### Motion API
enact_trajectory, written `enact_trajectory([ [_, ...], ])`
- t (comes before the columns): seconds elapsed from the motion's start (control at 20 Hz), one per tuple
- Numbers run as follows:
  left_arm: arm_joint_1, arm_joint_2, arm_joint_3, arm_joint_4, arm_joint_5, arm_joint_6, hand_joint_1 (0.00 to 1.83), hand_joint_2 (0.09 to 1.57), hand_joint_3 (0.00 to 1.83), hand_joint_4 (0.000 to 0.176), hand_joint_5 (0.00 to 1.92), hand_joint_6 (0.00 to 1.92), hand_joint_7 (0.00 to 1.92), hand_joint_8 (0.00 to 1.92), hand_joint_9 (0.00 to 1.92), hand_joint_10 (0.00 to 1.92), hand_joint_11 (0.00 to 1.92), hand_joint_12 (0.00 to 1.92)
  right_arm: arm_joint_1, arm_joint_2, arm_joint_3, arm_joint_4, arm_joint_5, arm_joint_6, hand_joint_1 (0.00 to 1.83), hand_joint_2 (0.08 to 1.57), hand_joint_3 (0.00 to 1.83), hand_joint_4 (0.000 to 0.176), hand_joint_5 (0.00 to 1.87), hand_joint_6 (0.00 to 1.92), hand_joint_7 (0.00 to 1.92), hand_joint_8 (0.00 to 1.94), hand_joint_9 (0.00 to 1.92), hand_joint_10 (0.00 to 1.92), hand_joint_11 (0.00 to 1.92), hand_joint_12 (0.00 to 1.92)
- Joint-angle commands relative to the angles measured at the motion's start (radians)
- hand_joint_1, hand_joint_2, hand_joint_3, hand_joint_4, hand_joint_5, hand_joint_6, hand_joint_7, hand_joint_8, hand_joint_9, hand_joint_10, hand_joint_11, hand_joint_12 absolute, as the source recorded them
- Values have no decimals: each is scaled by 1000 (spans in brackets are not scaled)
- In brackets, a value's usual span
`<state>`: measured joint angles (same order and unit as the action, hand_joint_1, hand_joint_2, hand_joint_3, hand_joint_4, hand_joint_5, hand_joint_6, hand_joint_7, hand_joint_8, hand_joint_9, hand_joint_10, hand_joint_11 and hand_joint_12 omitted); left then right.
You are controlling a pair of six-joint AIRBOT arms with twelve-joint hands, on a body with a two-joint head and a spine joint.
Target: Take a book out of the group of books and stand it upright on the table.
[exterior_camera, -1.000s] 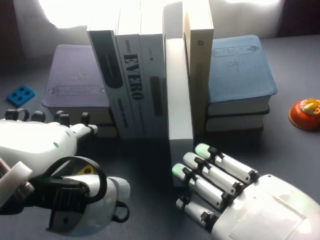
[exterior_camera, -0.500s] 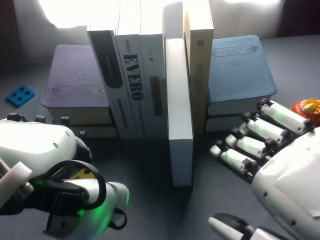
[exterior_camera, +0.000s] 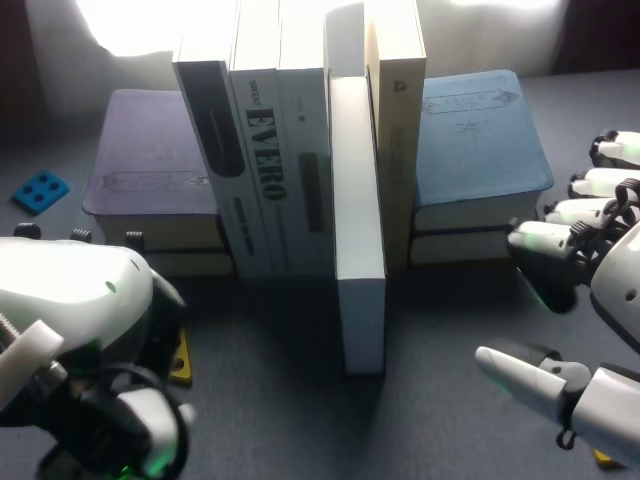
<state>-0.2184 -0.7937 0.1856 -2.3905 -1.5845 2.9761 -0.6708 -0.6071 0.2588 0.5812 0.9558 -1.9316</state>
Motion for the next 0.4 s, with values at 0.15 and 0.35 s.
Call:
enact_trajectory([
  [0.15, -6, 1, -2, 82, 8, 1, 648, 1441, 0, 157, 457, 1824, 586, 1811, 556, 1921, 524, 1921, 3, 48, 46, -169, 75, 189, 44, 1274, 4, 0, 979, 1738, 1049, 1832, 984, 1921, 733, 1921],
  [0.35, -7, 1, -3, 82, 8, 1, 656, 1429, 0, 171, 472, 1803, 625, 1850, 609, 1921, 543, 1921, -20, 58, 109, -253, 63, 292, 2, 1309, 13, 0, 1041, 1767, 1103, 1899, 1053, 1921, 867, 1921],
])
